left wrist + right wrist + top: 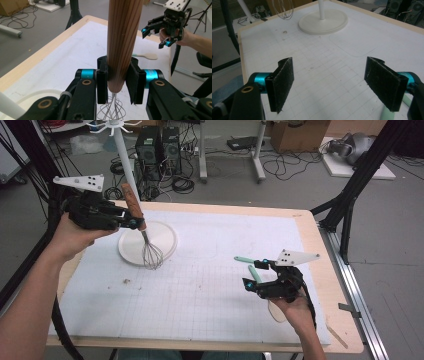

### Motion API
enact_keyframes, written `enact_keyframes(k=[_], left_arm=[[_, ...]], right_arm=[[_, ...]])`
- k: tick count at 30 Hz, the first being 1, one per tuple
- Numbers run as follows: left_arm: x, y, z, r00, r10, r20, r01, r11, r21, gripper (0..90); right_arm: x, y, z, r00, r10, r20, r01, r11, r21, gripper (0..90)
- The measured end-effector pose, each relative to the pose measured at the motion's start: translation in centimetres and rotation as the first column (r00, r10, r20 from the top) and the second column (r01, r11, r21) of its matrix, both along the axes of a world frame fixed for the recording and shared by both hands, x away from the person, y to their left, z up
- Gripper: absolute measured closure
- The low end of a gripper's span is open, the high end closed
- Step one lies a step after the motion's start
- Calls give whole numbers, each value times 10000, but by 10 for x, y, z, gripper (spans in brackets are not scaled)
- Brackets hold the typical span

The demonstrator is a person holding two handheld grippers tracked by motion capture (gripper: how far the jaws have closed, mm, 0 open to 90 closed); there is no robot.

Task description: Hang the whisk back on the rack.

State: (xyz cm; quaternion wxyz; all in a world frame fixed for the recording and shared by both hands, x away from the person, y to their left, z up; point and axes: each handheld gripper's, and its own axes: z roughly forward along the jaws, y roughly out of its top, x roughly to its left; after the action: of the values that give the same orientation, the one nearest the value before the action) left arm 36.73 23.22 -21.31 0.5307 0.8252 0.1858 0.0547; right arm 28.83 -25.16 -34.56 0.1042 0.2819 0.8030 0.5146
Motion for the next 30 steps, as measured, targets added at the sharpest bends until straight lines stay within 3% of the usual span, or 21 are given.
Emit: enact_keyframes(k=[21, 30], left_arm=[[28, 15, 31, 9989, 465, 41, -465, 9989, 4, 724], [42, 21, 35, 9983, 578, -116, -578, 9983, 36, 724]], right_arm=[[4, 0, -3, 10000, 58, -55, -57, 10000, 33, 223], [9, 1, -7, 9997, 70, -214, -69, 10000, 35, 222]])
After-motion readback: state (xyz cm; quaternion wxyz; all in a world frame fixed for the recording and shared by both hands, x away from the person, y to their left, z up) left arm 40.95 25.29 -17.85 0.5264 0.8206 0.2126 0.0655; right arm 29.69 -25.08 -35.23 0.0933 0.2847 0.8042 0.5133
